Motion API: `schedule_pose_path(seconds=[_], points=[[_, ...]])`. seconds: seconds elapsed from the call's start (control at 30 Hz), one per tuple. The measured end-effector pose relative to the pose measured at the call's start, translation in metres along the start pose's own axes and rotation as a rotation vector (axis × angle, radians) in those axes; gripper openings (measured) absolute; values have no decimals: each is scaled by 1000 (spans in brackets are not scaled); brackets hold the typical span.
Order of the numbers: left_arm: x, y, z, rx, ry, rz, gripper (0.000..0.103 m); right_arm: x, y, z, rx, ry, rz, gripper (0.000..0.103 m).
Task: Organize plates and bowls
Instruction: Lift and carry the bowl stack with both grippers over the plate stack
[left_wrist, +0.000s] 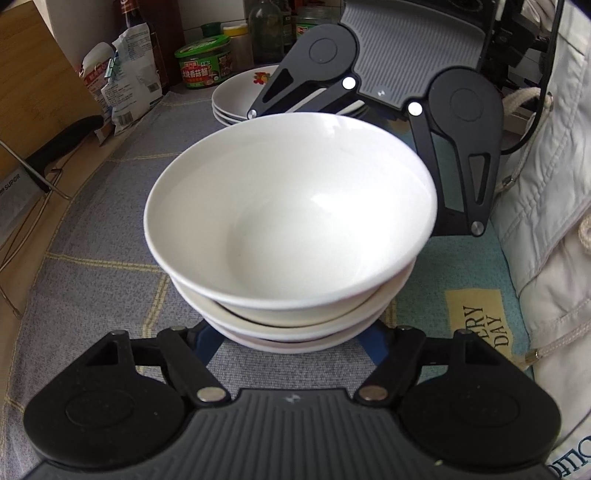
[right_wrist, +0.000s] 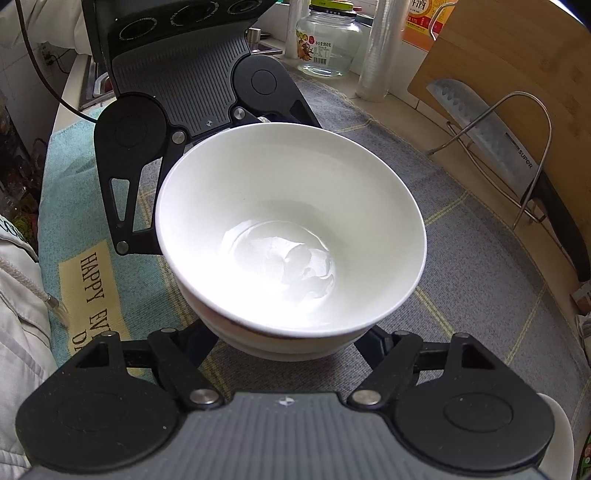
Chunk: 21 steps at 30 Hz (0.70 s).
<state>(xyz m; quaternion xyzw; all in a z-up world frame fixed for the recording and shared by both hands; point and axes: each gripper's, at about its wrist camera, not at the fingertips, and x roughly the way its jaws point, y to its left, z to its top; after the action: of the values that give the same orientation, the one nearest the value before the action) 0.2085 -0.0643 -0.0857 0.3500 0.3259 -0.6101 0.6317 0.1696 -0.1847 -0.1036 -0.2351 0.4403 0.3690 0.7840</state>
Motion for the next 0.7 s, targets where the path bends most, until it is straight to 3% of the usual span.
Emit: schedule_pose_path(seconds=[0.33, 0.7], points=[[-8, -8, 12, -11, 1, 21, 76, -19, -1, 0, -10, -7, 8, 83], [0, -13, 49, -19, -6, 33, 76, -59, -13, -17, -40, -23, -19, 83]])
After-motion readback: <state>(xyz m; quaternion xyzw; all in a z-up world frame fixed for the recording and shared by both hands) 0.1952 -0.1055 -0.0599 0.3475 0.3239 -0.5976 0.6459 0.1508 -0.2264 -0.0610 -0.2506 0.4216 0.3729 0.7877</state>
